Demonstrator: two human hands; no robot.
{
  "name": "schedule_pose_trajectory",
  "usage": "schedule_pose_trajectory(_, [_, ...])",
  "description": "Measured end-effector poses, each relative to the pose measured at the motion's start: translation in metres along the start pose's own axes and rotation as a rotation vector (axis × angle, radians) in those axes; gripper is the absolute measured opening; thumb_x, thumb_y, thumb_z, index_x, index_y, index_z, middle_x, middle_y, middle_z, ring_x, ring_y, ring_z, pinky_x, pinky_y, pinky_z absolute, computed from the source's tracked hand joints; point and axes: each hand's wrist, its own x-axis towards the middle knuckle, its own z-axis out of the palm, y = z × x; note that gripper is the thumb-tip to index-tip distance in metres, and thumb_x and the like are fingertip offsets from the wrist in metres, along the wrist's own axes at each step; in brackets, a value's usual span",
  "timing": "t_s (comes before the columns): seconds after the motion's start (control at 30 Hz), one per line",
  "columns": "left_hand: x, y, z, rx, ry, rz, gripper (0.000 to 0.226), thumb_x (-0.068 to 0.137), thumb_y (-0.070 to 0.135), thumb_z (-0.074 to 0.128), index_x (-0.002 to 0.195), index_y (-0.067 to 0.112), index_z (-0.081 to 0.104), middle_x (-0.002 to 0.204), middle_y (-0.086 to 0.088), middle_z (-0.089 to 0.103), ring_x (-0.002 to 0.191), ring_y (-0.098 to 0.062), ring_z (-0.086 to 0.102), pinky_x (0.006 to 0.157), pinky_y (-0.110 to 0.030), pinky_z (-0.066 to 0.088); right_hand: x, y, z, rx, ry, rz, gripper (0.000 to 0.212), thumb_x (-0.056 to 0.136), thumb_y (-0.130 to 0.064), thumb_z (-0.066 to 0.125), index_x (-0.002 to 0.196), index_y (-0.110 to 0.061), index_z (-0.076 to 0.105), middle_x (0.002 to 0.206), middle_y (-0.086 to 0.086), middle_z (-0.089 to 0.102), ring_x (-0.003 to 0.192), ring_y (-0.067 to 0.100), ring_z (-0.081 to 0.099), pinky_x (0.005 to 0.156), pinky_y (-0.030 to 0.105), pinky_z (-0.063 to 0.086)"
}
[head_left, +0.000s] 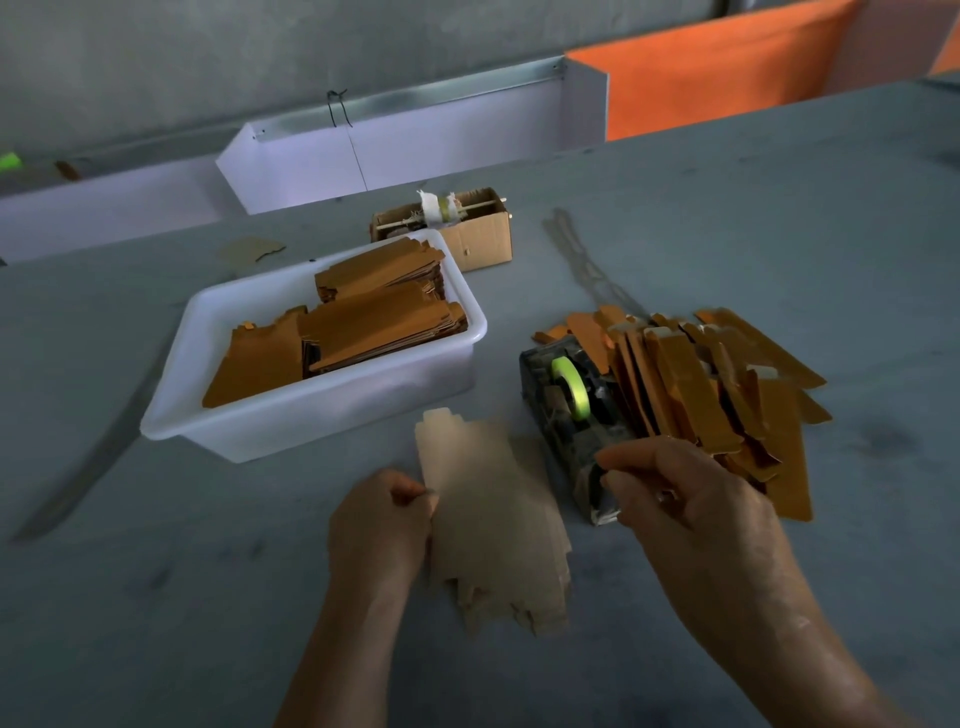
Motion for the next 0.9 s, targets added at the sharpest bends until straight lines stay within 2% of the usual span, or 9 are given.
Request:
schedule_pose_trajectory(0.13, [-0.009,0.007,-0.013,-0.072,0.064,0.103,0.013,0.085,0.017,0.069,0.073,0.019,0.065,0.08,0.0,0.066,0.074,-0.013,0.059,0.064,-0.027,0.042,0.0,-0.001,0.0,0.003,0.002,0.005,0.017,0.087,-0.017,0.062,0.089,-0.034,0.064,0.083,-0.016,0.063,0.075,-0.014,0.054,0.058,0.001,0.04])
schedule_pose_trajectory(0.27, [-0.02,0.015,-0.03,-0.47,-0.201,-0.012,0.008,0.089,0.01,0.065,0.081,0.009,0.067,0.074,-0.008,0.07,0.073,-0.023,0.066,0.079,-0.043,0.055,-0.001,-0.004,0.002,0.046,-0.025,0.048,0.014,0.086,-0.028,0.059,0.093,-0.041,0.06,0.084,-0.019,0.065,0.076,-0.006,0.06,0.064,0.005,0.047])
schedule_pose_trajectory(0.43, [-0.029,0.02,-0.041,-0.578,-0.38,0.098,0.015,0.089,0.009,0.062,0.075,0.011,0.068,0.066,-0.002,0.067,0.064,-0.011,0.064,0.06,-0.024,0.052,-0.005,-0.009,0.013,0.205,-0.176,0.172,0.037,0.075,-0.053,0.054,0.106,-0.035,0.059,0.091,-0.019,0.068,0.084,-0.006,0.063,0.069,0.01,0.052])
schedule_pose_trajectory(0.5, [-0.032,0.024,-0.044,-0.624,-0.449,0.125,0.014,0.083,0.015,0.064,0.071,0.017,0.07,0.07,-0.001,0.069,0.067,-0.011,0.066,0.06,-0.022,0.052,-0.006,-0.009,0.019,0.375,-0.233,0.259,0.026,0.079,-0.042,0.06,0.101,-0.029,0.065,0.088,-0.015,0.071,0.085,-0.001,0.065,0.073,0.018,0.055])
schedule_pose_trajectory(0.57, [-0.032,0.025,-0.044,-0.636,-0.479,0.14,0.009,0.075,0.029,0.07,0.076,0.02,0.072,0.079,-0.002,0.072,0.077,-0.016,0.068,0.069,-0.029,0.053,-0.005,-0.008,0.022,0.568,-0.243,0.354,0.011,0.083,-0.022,0.064,0.092,-0.024,0.069,0.085,-0.009,0.073,0.083,0.007,0.068,0.075,0.025,0.056])
schedule_pose_trajectory(0.6, [-0.034,0.026,-0.043,-0.632,-0.493,0.143,0.019,0.072,0.035,0.076,0.083,0.02,0.073,0.087,-0.002,0.074,0.085,-0.019,0.069,0.076,-0.034,0.053,-0.005,-0.008,0.023,0.648,-0.245,0.396,0.01,0.082,-0.016,0.065,0.088,-0.022,0.07,0.084,-0.006,0.073,0.081,0.01,0.068,0.075,0.028,0.056])
schedule_pose_trajectory(0.67, [-0.038,0.03,-0.038,-0.661,-0.504,0.122,0.043,0.063,0.04,0.081,0.098,0.017,0.071,0.098,-0.003,0.075,0.093,-0.022,0.07,0.084,-0.039,0.05,-0.005,-0.006,0.024,0.757,-0.264,0.447,0.009,0.075,-0.018,0.067,0.083,-0.019,0.072,0.084,-0.001,0.073,0.081,0.014,0.069,0.075,0.032,0.057])
schedule_pose_trajectory(0.77, [-0.046,0.04,-0.027,-0.672,-0.428,0.088,0.061,0.048,0.043,0.091,0.099,0.019,0.07,0.094,0.001,0.076,0.087,-0.016,0.072,0.079,-0.035,0.051,-0.008,-0.003,0.026,0.836,-0.328,0.469,0.026,0.063,-0.027,0.065,0.085,-0.014,0.072,0.088,0.006,0.073,0.086,0.022,0.069,0.077,0.037,0.058])
schedule_pose_trajectory(0.9, [-0.05,0.044,-0.016,-0.633,-0.353,0.09,0.056,0.048,0.043,0.079,0.1,0.023,0.07,0.088,0.007,0.076,0.08,-0.008,0.071,0.066,-0.024,0.052,-0.01,-0.001,0.028,0.723,-0.345,0.429,0.019,0.071,-0.028,0.066,0.086,-0.018,0.073,0.086,0.0,0.073,0.087,0.019,0.068,0.079,0.036,0.057])
